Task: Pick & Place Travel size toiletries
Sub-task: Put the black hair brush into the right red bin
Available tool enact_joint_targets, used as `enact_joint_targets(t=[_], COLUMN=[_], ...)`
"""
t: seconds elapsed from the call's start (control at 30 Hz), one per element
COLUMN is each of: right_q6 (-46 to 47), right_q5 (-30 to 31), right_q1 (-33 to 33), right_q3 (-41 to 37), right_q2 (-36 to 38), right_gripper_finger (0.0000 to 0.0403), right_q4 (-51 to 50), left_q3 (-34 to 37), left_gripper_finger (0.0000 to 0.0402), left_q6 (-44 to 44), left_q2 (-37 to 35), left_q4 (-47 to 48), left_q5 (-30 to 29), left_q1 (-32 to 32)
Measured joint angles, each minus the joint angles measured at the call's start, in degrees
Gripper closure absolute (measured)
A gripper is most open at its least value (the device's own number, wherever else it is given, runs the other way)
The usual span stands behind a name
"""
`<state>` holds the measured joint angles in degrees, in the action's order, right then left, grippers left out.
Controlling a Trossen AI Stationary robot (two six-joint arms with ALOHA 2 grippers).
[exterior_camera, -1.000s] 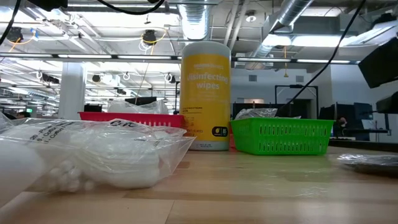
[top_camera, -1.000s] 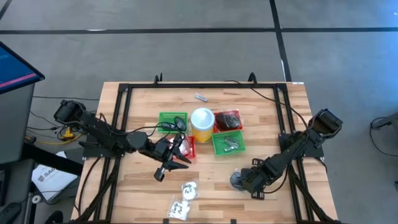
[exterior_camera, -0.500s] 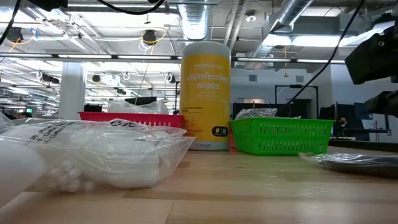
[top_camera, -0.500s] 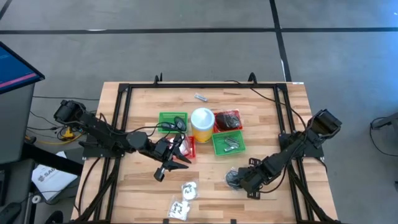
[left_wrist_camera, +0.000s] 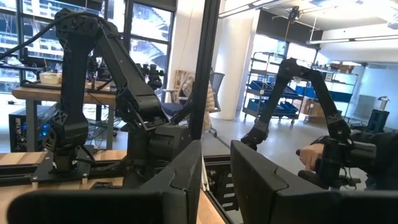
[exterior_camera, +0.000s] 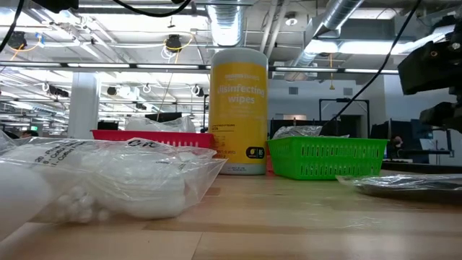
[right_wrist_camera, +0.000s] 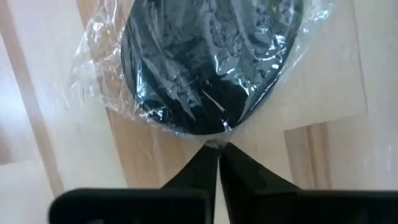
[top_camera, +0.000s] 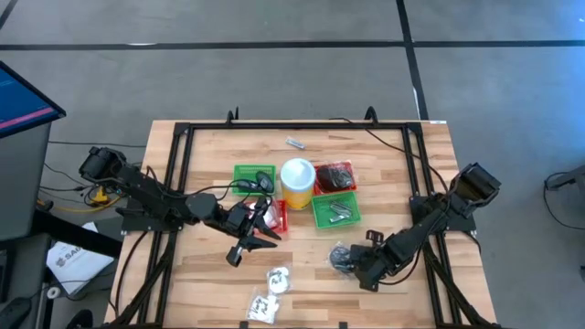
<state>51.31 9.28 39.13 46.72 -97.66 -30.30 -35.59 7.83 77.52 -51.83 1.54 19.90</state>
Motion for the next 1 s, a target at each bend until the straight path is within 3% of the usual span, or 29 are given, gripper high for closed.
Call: enact_joint_targets(t=[0.43, 1.0], right_q6=[2.5, 0.54], right_q5=[2.64, 14.36], right_q1=[0.2, 1.25], right_q3=[-0.39, 18.73], right_q2=[4.37, 9.56], right_gripper_finger=[0.0403, 0.0403], right_q4=[-0.88, -28.43], left_q3=[0.0, 0.0], left_gripper_finger=[0.0325, 0.0325], left_q6=[0.0, 0.09], left_q2=[0.0, 0.0], left_q4=[0.0, 0.0], left_q5=[0.0, 0.0], left_q1=[0.0, 0.0])
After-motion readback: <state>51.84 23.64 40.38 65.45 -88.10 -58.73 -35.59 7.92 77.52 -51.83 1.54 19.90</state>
